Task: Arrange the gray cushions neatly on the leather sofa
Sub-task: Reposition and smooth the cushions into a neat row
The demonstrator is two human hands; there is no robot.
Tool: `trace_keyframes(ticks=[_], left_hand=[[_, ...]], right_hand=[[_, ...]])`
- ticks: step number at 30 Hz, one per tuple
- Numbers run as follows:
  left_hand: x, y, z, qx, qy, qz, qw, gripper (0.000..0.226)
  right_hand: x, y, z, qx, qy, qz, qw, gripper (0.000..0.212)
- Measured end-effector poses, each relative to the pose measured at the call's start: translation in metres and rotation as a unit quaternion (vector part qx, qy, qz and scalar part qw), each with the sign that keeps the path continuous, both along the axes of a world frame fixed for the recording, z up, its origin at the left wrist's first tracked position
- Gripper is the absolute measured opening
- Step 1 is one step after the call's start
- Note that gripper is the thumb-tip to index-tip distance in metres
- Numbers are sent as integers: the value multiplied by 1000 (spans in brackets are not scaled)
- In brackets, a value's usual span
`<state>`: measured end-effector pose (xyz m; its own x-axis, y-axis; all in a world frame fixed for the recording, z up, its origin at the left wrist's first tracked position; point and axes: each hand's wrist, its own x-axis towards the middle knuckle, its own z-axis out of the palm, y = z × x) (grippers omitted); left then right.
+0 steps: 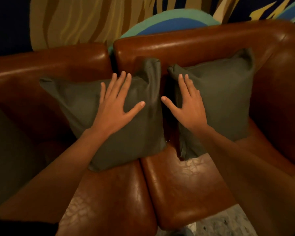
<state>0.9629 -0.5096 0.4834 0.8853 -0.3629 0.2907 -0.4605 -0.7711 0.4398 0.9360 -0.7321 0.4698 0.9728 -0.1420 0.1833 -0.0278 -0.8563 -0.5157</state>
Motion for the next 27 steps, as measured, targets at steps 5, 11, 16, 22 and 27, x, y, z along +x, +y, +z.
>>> trace_keyframes(ticks=[5,11,16,22,27], left_hand=[[-8,-52,0,-15,38,-76,996,77],[-25,-120,-5,-50,69,-50,995,78],[-45,-174,-12,-70,109,29,991,80],[-58,-219,-18,-59,120,87,987,81],[-50,-234,-26,-49,132,110,984,80]], right_hand=[[-20,-53,3,-62,-9,19,998,81],[-41,-138,1,-88,-1,16,996,80],[-52,-209,1,-88,23,35,995,81],[-50,-276,2,-102,39,50,993,78],[-31,-299,-3,-96,52,36,993,71]])
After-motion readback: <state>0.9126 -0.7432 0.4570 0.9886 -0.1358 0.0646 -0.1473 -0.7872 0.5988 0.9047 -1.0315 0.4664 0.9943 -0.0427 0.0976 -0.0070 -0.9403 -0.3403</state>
